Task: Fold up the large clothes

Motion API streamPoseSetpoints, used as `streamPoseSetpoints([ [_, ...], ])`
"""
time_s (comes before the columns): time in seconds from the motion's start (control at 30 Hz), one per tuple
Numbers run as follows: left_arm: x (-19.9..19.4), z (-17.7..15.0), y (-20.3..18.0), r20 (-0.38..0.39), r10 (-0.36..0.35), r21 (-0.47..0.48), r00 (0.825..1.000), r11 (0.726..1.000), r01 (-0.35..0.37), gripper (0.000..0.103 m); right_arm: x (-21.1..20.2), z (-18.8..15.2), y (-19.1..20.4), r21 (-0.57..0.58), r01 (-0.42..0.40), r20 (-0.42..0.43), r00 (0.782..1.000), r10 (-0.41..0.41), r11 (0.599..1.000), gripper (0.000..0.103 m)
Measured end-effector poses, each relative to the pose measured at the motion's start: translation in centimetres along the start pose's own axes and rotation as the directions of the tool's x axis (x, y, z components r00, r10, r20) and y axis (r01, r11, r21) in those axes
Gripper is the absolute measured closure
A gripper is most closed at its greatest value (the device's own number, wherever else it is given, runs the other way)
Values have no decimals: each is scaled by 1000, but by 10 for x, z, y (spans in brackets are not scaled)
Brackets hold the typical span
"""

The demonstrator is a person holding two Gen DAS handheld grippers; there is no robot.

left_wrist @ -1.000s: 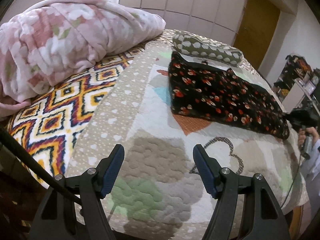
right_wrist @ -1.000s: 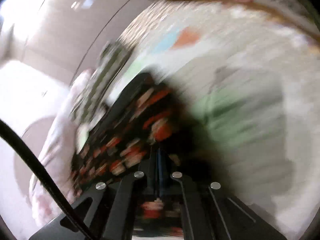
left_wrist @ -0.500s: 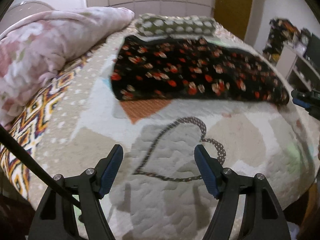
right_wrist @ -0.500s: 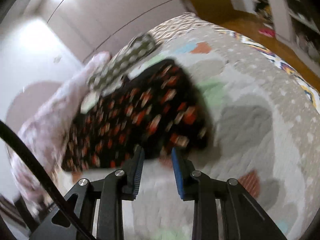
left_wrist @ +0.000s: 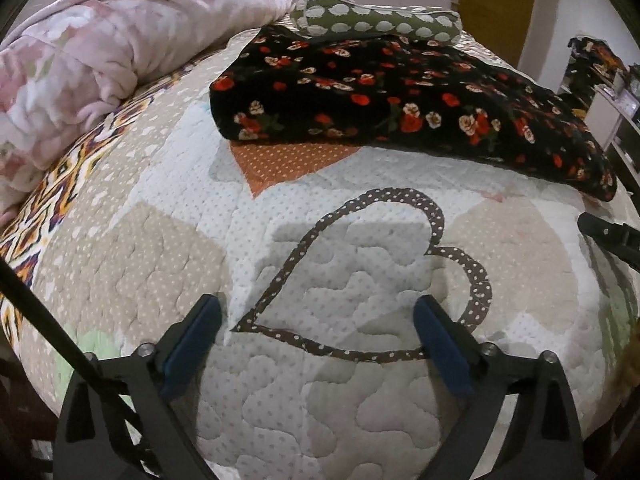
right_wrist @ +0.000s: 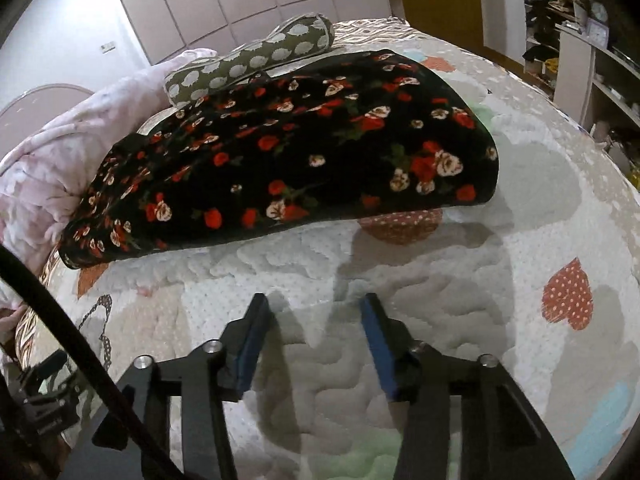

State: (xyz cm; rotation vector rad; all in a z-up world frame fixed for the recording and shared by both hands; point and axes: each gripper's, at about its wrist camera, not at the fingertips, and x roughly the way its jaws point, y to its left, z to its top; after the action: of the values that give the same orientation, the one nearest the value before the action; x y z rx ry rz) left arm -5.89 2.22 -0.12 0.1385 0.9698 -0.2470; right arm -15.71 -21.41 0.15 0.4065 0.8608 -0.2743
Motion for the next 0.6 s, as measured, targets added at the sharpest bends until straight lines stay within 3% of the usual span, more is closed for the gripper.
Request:
streamPoseSetpoints([
  [0.13, -1, -6, -1, 3, 13, 4, 1000, 1000, -13, 0, 1, -4, 7, -2, 17, 33, 999, -17, 1000, 38],
  [0.27, -1, -6, 0, -4, 7, 4, 1000, 1000, -7, 0, 2, -12, 18, -56, 76, 76, 995, -72, 996, 37],
  [0.6, -5, -10, -2, 3, 14, -2, 1000, 1000, -14, 0, 3, -14, 22, -75, 105, 85, 992, -98, 992, 35],
])
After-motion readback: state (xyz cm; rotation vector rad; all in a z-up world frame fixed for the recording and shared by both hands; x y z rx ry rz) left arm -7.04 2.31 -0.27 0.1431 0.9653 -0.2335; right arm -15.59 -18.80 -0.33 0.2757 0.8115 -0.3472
